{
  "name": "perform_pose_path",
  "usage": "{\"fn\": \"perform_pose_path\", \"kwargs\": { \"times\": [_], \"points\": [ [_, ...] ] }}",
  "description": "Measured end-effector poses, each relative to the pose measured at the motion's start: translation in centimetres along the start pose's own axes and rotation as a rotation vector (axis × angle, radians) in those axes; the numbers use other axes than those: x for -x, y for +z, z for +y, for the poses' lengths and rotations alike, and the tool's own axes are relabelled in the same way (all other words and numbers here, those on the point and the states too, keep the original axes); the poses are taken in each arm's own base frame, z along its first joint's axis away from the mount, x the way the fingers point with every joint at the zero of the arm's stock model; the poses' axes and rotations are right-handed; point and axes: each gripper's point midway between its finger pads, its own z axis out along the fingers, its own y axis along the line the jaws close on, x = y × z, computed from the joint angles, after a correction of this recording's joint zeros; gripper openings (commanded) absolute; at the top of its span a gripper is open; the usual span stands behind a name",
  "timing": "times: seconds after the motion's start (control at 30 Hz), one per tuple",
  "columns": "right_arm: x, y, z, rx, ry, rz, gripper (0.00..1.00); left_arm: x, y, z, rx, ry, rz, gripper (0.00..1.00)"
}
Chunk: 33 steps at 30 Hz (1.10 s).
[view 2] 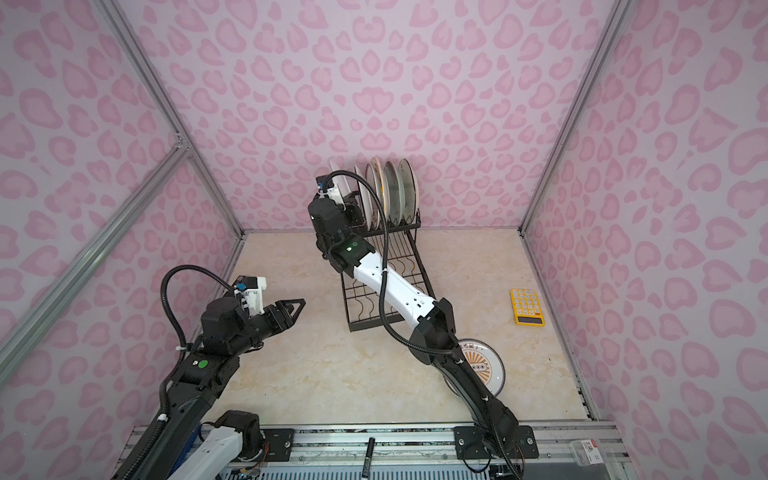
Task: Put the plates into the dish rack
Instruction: 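Lower the teal-rimmed plate with the right gripper in front of the other plates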
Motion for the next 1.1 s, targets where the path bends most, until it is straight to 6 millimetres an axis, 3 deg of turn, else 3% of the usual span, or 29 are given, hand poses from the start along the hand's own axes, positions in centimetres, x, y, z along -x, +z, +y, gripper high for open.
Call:
{"fn": "perform_pose_path", "kwargs": {
  "times": [0.5,1.1],
  "points": [
    [-1.8,1.1,0.1,-0.012,0.029,0.031,0.00,-0.1,0.2,0.2,0.005,-0.003,0.006,0.59],
    [-2.6,0.9,0.4,-0.013,0.076,0.055,0.00,-0.1,0.2,0.1,0.001,-0.003,0.009,0.59]
  ]
}}
